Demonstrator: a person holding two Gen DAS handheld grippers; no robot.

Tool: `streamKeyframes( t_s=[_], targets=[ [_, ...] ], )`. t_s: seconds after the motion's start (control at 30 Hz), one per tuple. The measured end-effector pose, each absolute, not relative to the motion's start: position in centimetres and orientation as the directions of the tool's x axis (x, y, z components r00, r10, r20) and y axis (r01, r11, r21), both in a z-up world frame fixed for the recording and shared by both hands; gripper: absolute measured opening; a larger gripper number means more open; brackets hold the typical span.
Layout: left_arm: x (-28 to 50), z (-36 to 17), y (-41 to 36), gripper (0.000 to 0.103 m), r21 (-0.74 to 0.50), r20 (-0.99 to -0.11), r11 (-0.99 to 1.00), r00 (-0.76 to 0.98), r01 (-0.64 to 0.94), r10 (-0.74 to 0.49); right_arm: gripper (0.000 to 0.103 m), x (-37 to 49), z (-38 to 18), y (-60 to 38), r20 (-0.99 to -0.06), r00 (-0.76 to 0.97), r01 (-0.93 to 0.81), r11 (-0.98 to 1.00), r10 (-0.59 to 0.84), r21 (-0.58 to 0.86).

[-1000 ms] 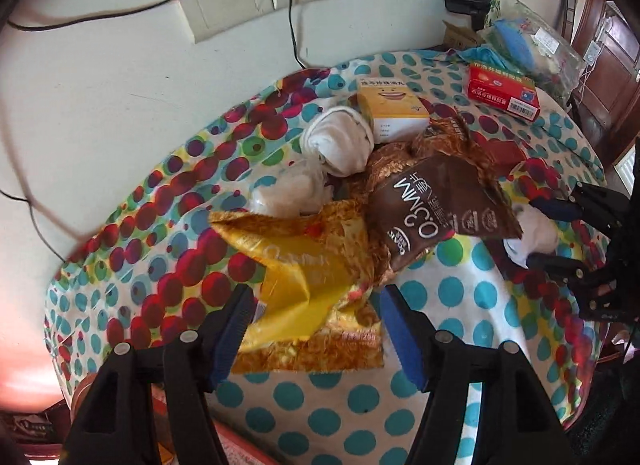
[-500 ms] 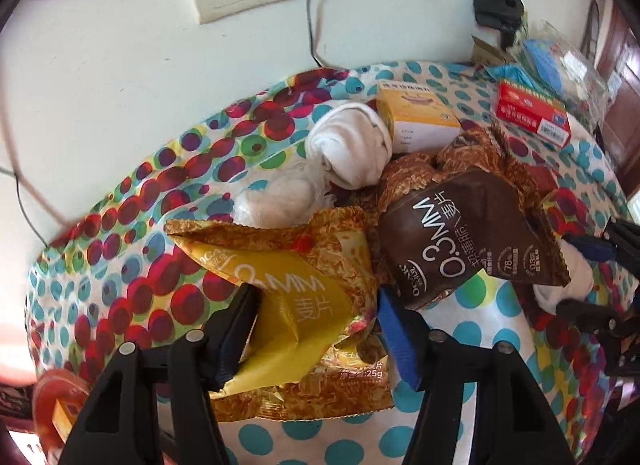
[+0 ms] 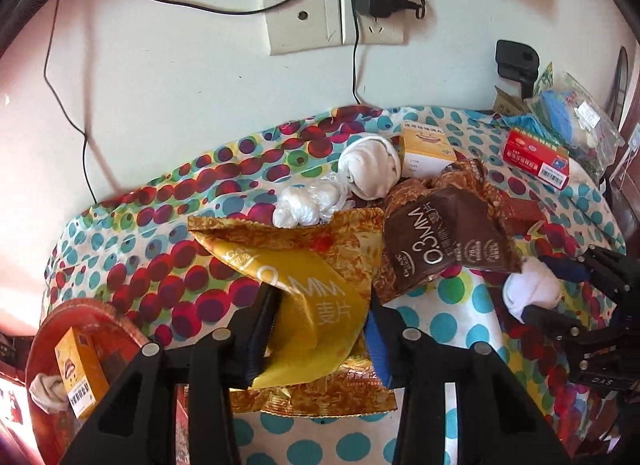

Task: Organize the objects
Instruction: 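Grasp the yellow snack packet with the left gripper, then carry the yellow packet to the red tray and open the left gripper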

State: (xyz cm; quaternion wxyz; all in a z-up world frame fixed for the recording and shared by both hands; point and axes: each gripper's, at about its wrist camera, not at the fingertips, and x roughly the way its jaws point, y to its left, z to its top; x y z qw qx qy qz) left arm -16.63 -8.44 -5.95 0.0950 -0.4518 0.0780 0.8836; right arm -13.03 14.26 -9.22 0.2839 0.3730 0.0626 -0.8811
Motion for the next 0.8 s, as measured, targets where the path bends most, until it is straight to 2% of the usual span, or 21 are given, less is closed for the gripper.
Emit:
streamKeyframes(
  t_s=[0.57,0.7,0.8],
  targets=[
    [-11.6,-3.8,-10.1,0.042,0.059,-0.782,-0.992,-0.623,-0.109,0.022,0.049,-12.6,-9.3,13.6,-0.700,-0.576,0.549,-0.834,-0.422,0.051],
    [-10.3,-3.4,-9.9,0.043,0.012,-0.768,-0.999,-0.640,-0.048,0.022,0.049,-12.6,-9.3,13.6,-0.701,-0.577,0.547,-0.836,-0.420,0.050],
    [-9.3,-3.3,-9.0,0.043,0.023,-0.760,-0.999,-0.650,-0.039,0.008,0.049,-12.5,-9.3,13.4,-0.702,-0.582,0.547,-0.836,-0.411,0.036]
  ],
)
